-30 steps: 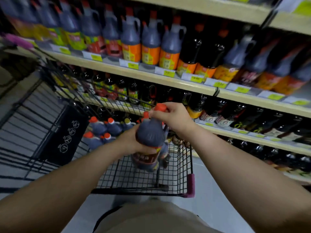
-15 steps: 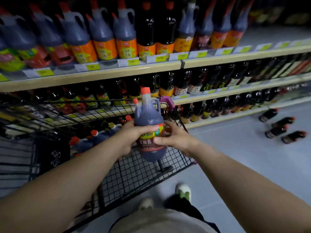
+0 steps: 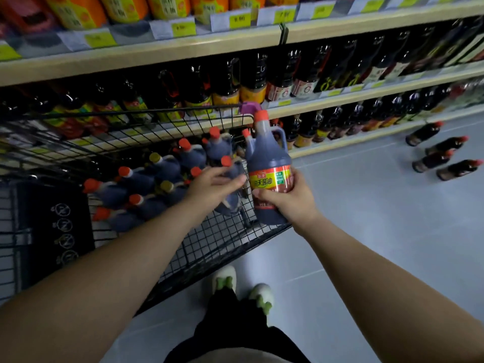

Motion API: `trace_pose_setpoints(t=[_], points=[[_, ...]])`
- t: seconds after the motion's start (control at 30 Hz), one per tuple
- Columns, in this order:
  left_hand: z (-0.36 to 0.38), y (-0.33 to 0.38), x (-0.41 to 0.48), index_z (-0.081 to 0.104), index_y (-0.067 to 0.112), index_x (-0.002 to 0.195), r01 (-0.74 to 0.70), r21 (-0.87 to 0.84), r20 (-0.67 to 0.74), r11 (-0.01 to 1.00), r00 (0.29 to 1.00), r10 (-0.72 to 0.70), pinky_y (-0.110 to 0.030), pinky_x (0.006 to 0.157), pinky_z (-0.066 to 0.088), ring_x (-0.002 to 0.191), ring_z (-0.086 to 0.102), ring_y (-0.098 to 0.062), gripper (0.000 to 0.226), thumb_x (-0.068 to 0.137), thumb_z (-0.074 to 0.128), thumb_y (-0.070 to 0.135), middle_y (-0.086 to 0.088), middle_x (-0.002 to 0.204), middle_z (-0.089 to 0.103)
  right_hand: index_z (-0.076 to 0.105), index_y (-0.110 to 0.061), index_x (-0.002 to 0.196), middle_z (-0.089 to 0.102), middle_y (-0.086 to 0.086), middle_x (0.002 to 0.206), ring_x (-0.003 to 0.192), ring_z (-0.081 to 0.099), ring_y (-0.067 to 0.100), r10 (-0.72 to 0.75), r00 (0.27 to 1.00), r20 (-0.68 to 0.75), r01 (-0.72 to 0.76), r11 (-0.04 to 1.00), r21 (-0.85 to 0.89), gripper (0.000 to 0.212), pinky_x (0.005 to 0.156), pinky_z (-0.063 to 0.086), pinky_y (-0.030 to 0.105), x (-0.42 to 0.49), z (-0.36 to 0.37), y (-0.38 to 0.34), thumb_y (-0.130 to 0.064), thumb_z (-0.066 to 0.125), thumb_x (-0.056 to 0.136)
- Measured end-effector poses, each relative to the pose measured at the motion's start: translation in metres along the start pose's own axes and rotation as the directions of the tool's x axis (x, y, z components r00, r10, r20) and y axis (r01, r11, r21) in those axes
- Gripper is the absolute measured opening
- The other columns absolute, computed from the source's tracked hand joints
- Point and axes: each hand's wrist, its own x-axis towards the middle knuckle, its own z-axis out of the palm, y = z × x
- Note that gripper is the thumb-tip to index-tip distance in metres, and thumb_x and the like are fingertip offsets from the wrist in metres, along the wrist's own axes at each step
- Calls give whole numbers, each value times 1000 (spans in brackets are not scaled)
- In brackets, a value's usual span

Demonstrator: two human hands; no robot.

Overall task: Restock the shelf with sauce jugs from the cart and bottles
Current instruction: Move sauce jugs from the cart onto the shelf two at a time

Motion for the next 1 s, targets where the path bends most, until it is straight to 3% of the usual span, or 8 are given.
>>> trace_pose_setpoints(t=[0.17, 0.3, 0.47, 0.6, 0.7, 0.8, 0.9, 1.0], points=[[-8, -56, 14, 47, 13, 130, 51, 141, -247, 989, 969, -15, -30, 78, 47, 101, 59, -19, 71, 71, 82, 31, 4, 101, 57, 51, -21, 122, 70, -1, 103, 90, 70, 18, 8, 996, -86, -12, 999, -48, 96, 84, 58, 46, 19, -5, 17, -46, 87, 36], [-3, -101, 42, 40, 12, 135, 113, 195, -206, 974, 976, -72, -26, 83, 50, 111, 56, -18, 87, 63, 88, 14, 3, 117, 56, 50, -29, 113, 69, -4, 100, 90, 70, 17, -16, 994, -104, 6, 996, -89, 81, 84, 58, 46, 33, -2, 36, -42, 85, 41], [4, -151, 73, 36, 11, 139, 204, 273, -93, 940, 978, -186, -40, 103, 43, 127, 42, -22, 99, 56, 90, 5, -3, 139, 44, 47, -30, 114, 67, -7, 100, 90, 69, 14, -52, 991, -120, 38, 992, -121, 75, 83, 58, 44, 47, 4, 60, -31, 90, 53], [21, -170, 93, 32, 7, 139, 183, 245, -152, 952, 977, -148, -12, 89, 40, 115, 44, -8, 97, 61, 89, 12, 6, 129, 43, 46, -24, 124, 67, -8, 102, 89, 68, 11, -82, 990, -118, 60, 982, -179, 87, 82, 59, 39, 58, 14, 70, -38, 90, 50], [41, -189, 95, 33, 19, 137, 153, 205, -269, 967, 959, -94, -26, 94, 49, 111, 56, -9, 114, 43, 94, 43, 9, 128, 56, 46, -26, 122, 67, -8, 103, 89, 68, 11, -64, 987, -147, 37, 983, -178, 88, 81, 59, 39, 63, 16, 75, -43, 89, 47], [62, -186, 96, 29, 17, 136, 106, 37, -420, 994, 904, -81, -25, 98, 45, 115, 54, -12, 108, 50, 94, 26, 1, 133, 52, 45, -28, 119, 67, -8, 103, 89, 68, 11, -47, 985, -168, 27, 992, -124, 85, 81, 59, 39, 67, 16, 77, -40, 89, 48], [74, -179, 101, 34, 13, 135, 71, 19, -495, 997, 868, -52, -23, 97, 45, 114, 56, -14, 100, 54, 92, 23, -1, 132, 54, 46, -26, 121, 67, -8, 103, 88, 69, 11, -42, 983, -178, 23, 994, -108, 85, 80, 60, 39, 69, 16, 78, -38, 90, 50], [70, -181, 101, 37, 15, 134, 58, 36, -500, 998, 865, -33, -2, 81, 38, 106, 55, -7, 94, 57, 91, 24, 9, 122, 54, 44, -31, 115, 67, -8, 102, 88, 68, 12, -46, 983, -177, 28, 994, -103, 80, 80, 59, 39, 69, 16, 78, -38, 90, 49]])
